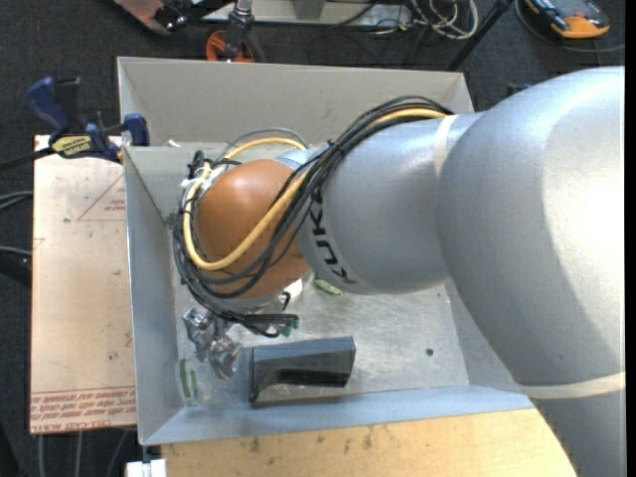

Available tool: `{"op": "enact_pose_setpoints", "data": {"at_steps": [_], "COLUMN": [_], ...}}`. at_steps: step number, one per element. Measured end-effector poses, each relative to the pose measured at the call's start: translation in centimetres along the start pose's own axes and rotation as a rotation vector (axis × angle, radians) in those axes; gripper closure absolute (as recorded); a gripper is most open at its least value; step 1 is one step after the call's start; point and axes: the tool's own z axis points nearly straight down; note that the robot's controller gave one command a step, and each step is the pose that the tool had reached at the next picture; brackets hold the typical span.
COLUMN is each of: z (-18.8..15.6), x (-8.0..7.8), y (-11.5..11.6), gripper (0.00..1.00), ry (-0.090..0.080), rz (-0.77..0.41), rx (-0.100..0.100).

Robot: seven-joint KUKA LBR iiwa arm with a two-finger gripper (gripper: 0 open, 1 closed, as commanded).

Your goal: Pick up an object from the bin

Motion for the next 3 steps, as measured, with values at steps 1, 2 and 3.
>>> {"op": "enact_pose_setpoints", "data": {"at_steps": [1, 2, 3], "z": [-0.8, -1.5, -2.2], "x": [0.0, -0.1, 0.0], "y": [0.0, 0.0, 0.0], "gripper": [1.00, 1.00, 1.00], "ry": [-0.001, -0.002, 0.001], "rz": [0.000, 0.001, 0.001], "rx": [0.000, 0.001, 0.000]}}
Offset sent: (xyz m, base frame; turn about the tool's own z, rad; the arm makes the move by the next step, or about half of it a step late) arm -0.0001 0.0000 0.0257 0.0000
